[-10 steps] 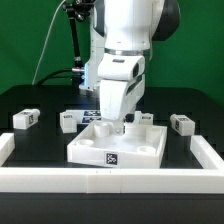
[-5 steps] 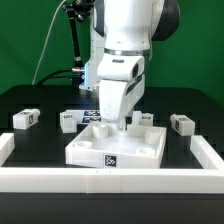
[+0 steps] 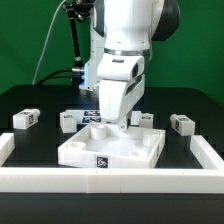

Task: Assemble one leg

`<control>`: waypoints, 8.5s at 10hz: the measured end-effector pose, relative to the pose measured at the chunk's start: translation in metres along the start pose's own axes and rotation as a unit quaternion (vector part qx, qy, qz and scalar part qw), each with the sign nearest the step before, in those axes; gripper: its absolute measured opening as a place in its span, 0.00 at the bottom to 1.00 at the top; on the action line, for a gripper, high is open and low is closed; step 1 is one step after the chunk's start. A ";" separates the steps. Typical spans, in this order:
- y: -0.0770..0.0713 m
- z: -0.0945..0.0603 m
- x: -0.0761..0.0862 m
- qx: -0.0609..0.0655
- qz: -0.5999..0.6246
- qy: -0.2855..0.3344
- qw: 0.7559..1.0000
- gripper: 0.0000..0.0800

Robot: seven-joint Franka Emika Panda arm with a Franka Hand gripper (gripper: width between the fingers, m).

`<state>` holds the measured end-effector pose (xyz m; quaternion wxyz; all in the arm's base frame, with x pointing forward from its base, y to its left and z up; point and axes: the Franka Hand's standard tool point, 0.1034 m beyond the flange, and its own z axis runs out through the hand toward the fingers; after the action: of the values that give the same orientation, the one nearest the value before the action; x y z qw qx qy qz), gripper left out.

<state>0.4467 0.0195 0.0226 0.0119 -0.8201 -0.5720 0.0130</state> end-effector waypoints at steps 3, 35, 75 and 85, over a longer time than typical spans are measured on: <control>0.000 0.000 0.000 0.000 0.000 0.000 1.000 0.07; 0.018 -0.001 0.051 0.004 -0.146 -0.006 0.989 0.81; -0.102 0.016 0.117 0.190 0.491 -0.362 0.769 0.81; -0.102 0.017 0.117 0.191 0.490 -0.363 0.769 0.36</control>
Offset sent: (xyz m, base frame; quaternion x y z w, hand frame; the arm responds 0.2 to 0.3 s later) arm 0.0000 0.0000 0.0000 0.0000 0.0000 0.0000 1.0000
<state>0.3906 0.1652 0.0086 -0.0480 -0.9043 -0.0396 0.4223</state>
